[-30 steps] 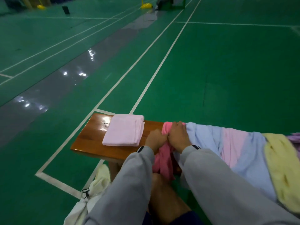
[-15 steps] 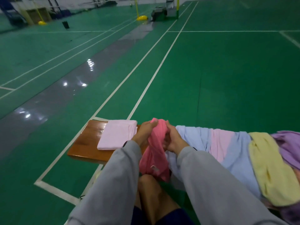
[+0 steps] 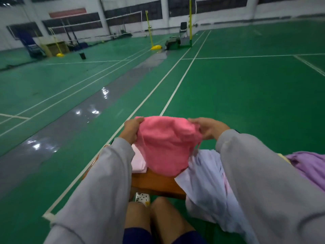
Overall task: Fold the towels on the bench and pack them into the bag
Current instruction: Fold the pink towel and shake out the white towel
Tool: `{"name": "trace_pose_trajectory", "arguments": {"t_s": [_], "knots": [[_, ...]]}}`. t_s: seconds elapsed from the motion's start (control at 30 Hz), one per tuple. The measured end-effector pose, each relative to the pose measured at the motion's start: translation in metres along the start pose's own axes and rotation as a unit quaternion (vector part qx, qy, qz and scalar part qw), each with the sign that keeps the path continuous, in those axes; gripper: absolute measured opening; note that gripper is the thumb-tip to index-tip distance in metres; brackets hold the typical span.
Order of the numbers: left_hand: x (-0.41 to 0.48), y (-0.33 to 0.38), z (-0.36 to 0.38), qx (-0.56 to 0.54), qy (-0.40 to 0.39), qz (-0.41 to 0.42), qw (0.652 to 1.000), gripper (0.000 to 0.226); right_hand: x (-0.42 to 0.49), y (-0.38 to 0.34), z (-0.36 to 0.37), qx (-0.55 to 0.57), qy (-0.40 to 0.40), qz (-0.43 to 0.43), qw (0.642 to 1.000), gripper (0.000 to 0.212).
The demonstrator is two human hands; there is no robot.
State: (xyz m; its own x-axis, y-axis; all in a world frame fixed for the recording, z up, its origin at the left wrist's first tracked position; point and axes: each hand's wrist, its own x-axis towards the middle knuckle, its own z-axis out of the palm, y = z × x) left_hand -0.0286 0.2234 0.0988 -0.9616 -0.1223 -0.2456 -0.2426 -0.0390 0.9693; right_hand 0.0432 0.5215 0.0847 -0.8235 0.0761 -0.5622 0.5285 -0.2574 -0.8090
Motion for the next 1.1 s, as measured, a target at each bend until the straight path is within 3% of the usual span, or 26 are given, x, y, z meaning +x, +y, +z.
{"name": "trace_pose_trajectory", "arguments": {"t_s": [0.07, 0.1, 0.17, 0.23, 0.27, 0.37, 0.43, 0.53, 0.63, 0.73, 0.87, 0.93, 0.97, 1.07, 1.1], "knots": [[-0.008, 0.008, 0.0, 0.029, -0.009, 0.019, 0.999, 0.009, -0.005, -0.008, -0.005, -0.071, 0.019, 0.016, 0.997, 0.012], [-0.01, 0.014, -0.001, 0.028, 0.005, 0.041, 0.999, 0.008, -0.006, -0.018, -0.007, -0.044, 0.037, -0.022, 0.998, 0.004], [-0.01, 0.027, -0.008, -0.012, 0.009, 0.082, 0.996, 0.001, -0.019, -0.043, -0.011, 0.056, 0.058, -0.108, 0.991, 0.013], [-0.005, 0.034, -0.015, -0.079, -0.03, 0.091, 0.992, 0.019, -0.026, -0.054, -0.014, 0.109, 0.023, -0.121, 0.986, 0.011], [-0.006, 0.037, -0.016, -0.104, -0.052, 0.084, 0.99, 0.024, -0.029, -0.054, -0.014, 0.083, 0.013, -0.099, 0.992, 0.003], [-0.012, 0.044, -0.01, -0.144, -0.082, 0.064, 0.984, 0.034, -0.034, -0.053, -0.009, -0.089, -0.014, -0.027, 0.996, 0.019], [-0.014, 0.053, -0.003, -0.191, -0.088, 0.055, 0.976, 0.036, -0.04, -0.064, -0.003, -0.004, -0.027, -0.08, 0.996, 0.019], [-0.017, 0.066, 0.008, -0.227, -0.048, 0.057, 0.971, 0.033, -0.05, -0.082, 0.005, 0.161, -0.035, -0.174, 0.971, 0.014], [-0.015, 0.072, 0.011, -0.241, -0.057, 0.044, 0.968, 0.031, -0.046, -0.082, 0.012, 0.048, -0.014, -0.098, 0.994, 0.005], [-0.013, 0.08, 0.014, -0.244, -0.07, 0.047, 0.966, 0.011, -0.05, -0.094, 0.018, -0.052, 0.028, -0.045, 0.997, 0.017], [-0.003, 0.09, 0.011, -0.23, 0.024, 0.091, 0.969, 0.023, -0.041, -0.126, 0.013, -0.018, 0.117, -0.107, 0.987, 0.018], [0.005, 0.091, 0.001, -0.157, 0.078, 0.118, 0.977, 0.026, 0.028, -0.138, -0.021, 0.033, 0.163, -0.148, 0.975, 0.067], [0.007, 0.091, -0.006, -0.111, 0.113, 0.124, 0.979, 0.026, 0.037, -0.136, -0.027, 0.047, 0.177, -0.154, 0.971, 0.082], [0.01, 0.088, -0.024, -0.021, 0.194, 0.126, 0.973, 0.023, -0.019, -0.12, 0.002, 0.087, 0.213, -0.21, 0.95, 0.045], [0.009, 0.088, -0.028, -0.009, 0.202, 0.12, 0.972, 0.02, -0.033, -0.116, 0.01, 0.084, 0.233, -0.222, 0.943, 0.044]]}}
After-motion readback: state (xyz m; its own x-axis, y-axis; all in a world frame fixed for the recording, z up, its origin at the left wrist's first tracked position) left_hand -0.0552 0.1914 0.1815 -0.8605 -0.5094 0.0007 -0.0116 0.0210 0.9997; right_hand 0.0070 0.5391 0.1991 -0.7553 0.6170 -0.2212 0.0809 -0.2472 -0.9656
